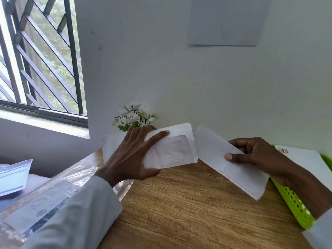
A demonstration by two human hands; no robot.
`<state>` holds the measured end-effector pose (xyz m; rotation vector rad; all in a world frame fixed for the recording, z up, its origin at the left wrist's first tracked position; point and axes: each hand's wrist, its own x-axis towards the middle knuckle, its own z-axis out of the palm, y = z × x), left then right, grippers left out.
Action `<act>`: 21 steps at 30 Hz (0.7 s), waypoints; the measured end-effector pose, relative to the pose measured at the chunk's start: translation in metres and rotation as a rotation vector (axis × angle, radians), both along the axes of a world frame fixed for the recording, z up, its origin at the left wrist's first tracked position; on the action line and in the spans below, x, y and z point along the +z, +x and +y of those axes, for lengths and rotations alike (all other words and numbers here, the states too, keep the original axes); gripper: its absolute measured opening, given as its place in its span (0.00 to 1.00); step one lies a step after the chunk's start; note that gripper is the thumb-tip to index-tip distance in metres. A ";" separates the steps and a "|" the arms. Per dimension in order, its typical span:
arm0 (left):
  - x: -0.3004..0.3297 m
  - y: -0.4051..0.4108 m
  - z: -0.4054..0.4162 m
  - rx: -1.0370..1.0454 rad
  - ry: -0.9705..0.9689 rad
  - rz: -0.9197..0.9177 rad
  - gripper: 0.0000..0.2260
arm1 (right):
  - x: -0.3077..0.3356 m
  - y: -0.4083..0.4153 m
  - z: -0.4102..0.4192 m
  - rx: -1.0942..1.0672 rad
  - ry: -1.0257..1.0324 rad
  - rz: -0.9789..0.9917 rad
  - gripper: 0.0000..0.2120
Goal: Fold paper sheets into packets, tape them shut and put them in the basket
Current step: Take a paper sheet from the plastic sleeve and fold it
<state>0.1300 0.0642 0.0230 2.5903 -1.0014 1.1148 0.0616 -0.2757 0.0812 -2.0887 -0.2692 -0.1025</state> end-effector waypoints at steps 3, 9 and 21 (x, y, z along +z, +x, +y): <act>0.001 -0.002 -0.003 -0.010 0.035 -0.021 0.45 | 0.002 -0.002 0.002 0.031 -0.090 0.035 0.13; 0.000 -0.004 -0.012 -0.044 0.206 -0.041 0.43 | 0.003 -0.003 0.009 0.099 -0.255 0.098 0.15; -0.014 -0.005 -0.036 -0.126 0.319 -0.027 0.45 | -0.009 0.006 0.022 0.080 -0.377 0.003 0.34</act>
